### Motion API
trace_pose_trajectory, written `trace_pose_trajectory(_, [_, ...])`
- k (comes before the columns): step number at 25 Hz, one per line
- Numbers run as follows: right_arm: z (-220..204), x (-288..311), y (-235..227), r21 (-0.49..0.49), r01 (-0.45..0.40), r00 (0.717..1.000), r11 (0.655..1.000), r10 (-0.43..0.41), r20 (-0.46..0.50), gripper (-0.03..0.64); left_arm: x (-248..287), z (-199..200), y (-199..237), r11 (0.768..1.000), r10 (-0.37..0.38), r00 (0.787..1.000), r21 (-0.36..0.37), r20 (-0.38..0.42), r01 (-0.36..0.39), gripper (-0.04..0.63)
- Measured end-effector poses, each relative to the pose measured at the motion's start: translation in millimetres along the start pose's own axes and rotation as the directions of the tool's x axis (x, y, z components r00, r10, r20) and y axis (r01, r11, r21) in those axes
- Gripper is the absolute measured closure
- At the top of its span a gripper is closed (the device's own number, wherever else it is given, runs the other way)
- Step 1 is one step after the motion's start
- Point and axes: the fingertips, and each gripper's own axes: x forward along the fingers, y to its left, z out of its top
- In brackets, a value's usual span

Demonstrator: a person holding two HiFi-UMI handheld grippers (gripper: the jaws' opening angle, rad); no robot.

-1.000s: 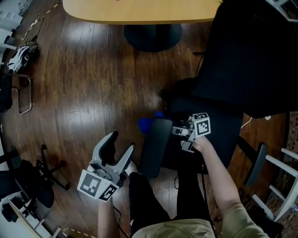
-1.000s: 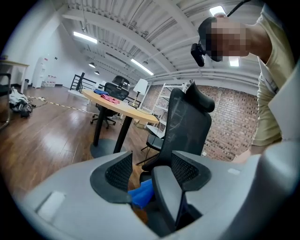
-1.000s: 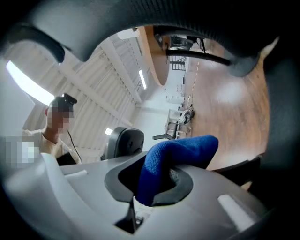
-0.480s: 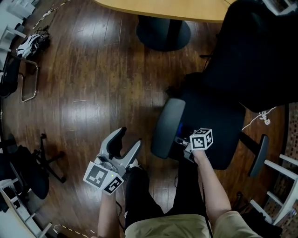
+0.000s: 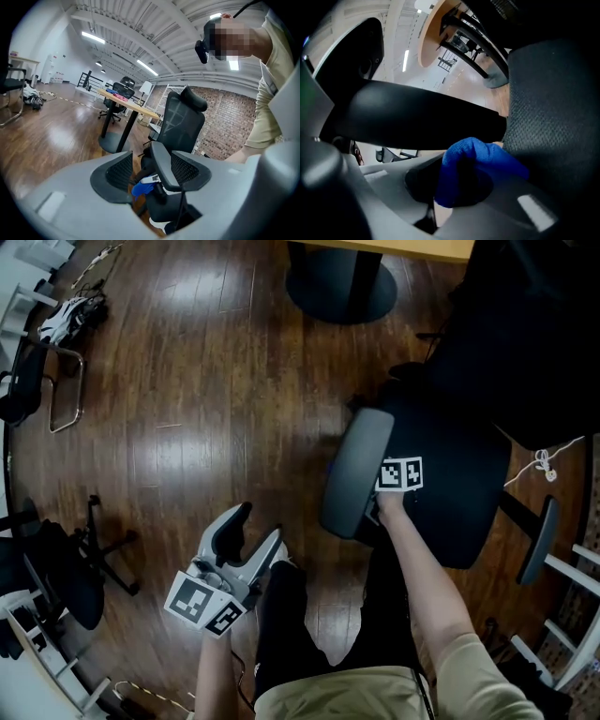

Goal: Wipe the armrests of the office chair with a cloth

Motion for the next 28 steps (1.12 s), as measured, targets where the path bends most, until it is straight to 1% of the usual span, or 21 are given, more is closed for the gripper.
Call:
trace_pose_trajectory(2, [7.5,-1.7,3.5,-0.006,-0.009,1.000,1.000,0.009,0.007,0.600,3.0,3.8,-3.6,1.000,0.002,1.000,-0.002,0.004,-0.002,0.345])
trace_pose_trajectory(4, [10.7,-8.3,10.6,-0.019,-0.048,0.998,0.999,0.049,0.027,0.601,6.5,9.8,-8.2,1.000,-0.003,1.000,0.005,0.013,0.003,0.345])
trace_pose_trajectory(5, [11.5,-11.7,16.0,-0.022,-0.086,0.995,0.996,0.087,0.049,0.601,8.4,12.0,-8.8,1.000,-0.006,1.000,0.011,0.015,0.006,0.345])
trace_pose_trajectory(7, [13.6,-17.7,32.1,-0.041,-0.187,0.978,0.981,0.190,0.089,0.601,12.7,14.9,-6.1,1.000,-0.009,1.000,0.022,0.018,0.008,0.345])
trace_pose_trajectory(9, [15.4,-28.4,56.7,-0.112,-0.289,0.950,0.951,0.299,0.093,0.601,17.2,19.1,-4.2,1.000,-0.012,1.000,0.029,0.019,0.011,0.345])
trace_pose_trajectory(12, [16.2,-55.1,99.2,-0.208,-0.439,0.883,0.874,0.463,0.082,0.601,22.1,29.6,-8.7,0.999,-0.024,0.999,0.035,0.025,0.023,0.345])
trace_pose_trajectory(13, [16.2,-62.5,109.3,-0.224,-0.471,0.864,0.853,0.497,0.079,0.601,23.4,32.6,-10.6,0.999,-0.028,0.999,0.038,0.026,0.027,0.345])
trace_pose_trajectory(14, [16.3,-67.9,115.2,-0.233,-0.488,0.853,0.841,0.516,0.079,0.606,24.9,35.2,-12.4,0.999,-0.032,0.999,0.039,0.027,0.031,0.345])
trace_pose_trajectory(15, [16.7,-71.5,116.9,-0.235,-0.492,0.849,0.838,0.522,0.083,0.607,26.4,37.3,-14.0,0.999,-0.035,0.999,0.040,0.027,0.034,0.345])
trace_pose_trajectory(17, [21.1,-78.1,111.5,-0.216,-0.476,0.855,0.852,0.507,0.114,0.604,30.1,40.9,-16.2,0.998,-0.040,0.999,0.041,0.027,0.039,0.345])
trace_pose_trajectory(20, [37.6,-104.5,96.3,-0.177,-0.395,0.877,0.902,0.427,0.220,0.600,35.6,49.5,-21.7,0.998,-0.042,0.999,0.043,0.026,0.041,0.345])
trace_pose_trajectory(22, [48.5,-139.5,100.7,-0.176,-0.342,0.878,0.923,0.381,0.289,0.600,35.6,61.2,-32.7,0.998,-0.051,0.998,0.028,0.033,0.051,0.345])
trace_pose_trajectory(23, [52.4,-159.5,110.0,-0.195,-0.319,0.879,0.927,0.366,0.305,0.600,34.2,69.0,-40.7,0.998,-0.059,0.998,0.021,0.037,0.058,0.345])
trace_pose_trajectory(25, [60.9,-200.4,140.7,-0.256,-0.280,0.880,0.925,0.354,0.317,0.603,30.0,89.4,-60.2,0.997,-0.077,0.996,0.019,0.045,0.077,0.345])
trace_pose_trajectory(28, [92.5,-259.7,207.2,-0.379,-0.220,0.873,0.899,0.355,0.335,0.603,29.3,135.8,-94.0,0.992,-0.116,0.990,0.049,0.075,0.113,0.345])
